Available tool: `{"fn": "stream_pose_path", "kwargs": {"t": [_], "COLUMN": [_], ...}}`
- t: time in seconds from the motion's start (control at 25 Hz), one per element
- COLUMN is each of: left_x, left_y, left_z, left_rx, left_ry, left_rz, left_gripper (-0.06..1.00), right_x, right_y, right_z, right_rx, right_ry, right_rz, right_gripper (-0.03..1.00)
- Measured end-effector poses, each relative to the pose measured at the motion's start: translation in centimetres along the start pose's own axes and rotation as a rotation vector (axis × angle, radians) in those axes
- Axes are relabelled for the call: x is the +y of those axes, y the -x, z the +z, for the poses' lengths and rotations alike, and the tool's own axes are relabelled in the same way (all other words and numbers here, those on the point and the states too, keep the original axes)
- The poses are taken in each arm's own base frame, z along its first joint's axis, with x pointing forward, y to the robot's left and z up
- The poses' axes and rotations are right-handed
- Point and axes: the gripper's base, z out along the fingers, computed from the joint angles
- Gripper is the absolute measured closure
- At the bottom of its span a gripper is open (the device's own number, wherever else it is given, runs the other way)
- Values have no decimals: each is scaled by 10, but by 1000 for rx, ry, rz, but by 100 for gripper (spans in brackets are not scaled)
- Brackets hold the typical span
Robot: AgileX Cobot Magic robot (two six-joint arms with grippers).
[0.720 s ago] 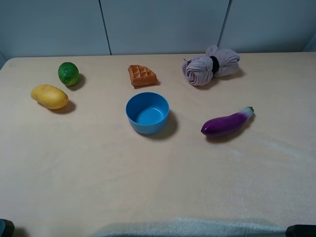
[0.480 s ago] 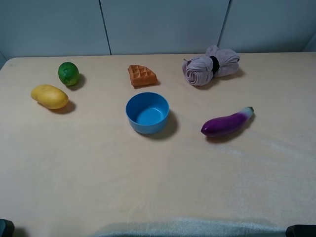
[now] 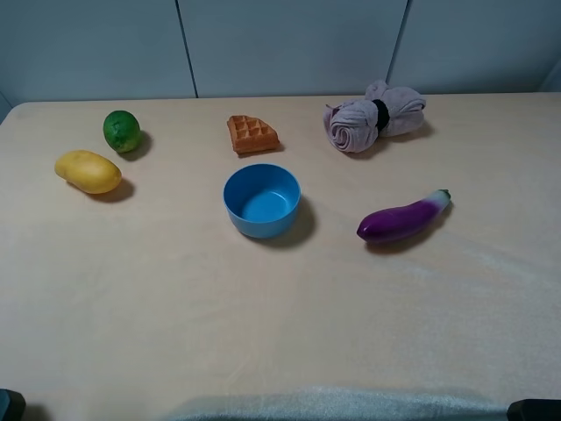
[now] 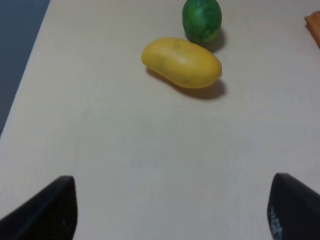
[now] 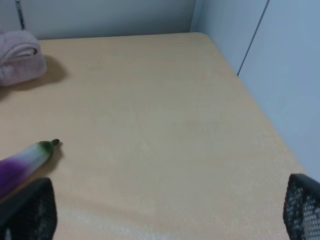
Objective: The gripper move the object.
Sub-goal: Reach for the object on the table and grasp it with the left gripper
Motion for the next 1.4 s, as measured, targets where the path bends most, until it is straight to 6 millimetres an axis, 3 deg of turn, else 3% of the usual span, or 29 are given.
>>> {"fn": "stream_pose_path", "kwargs": {"t": [0.72,1.0,1.2,1.4], "left_x": [0,-6,-13,-19], "left_y": [7,78,132,163], "left_z": [0,21,62,111], "left_rx": [-9,24,126,244], "left_ry": [-2,-9,-9,-9], "left_rz": [1,15,44,89], "left_gripper": [11,11,11,11], "right_x": [0,0,0,0], "right_y": [0,0,0,0], "right_z": [0,0,0,0], "right_rx": [0,0,0,0], "right_ry": [0,0,0,0], "right_rz": [0,0,0,0], "right_gripper": [27,27,27,27]}}
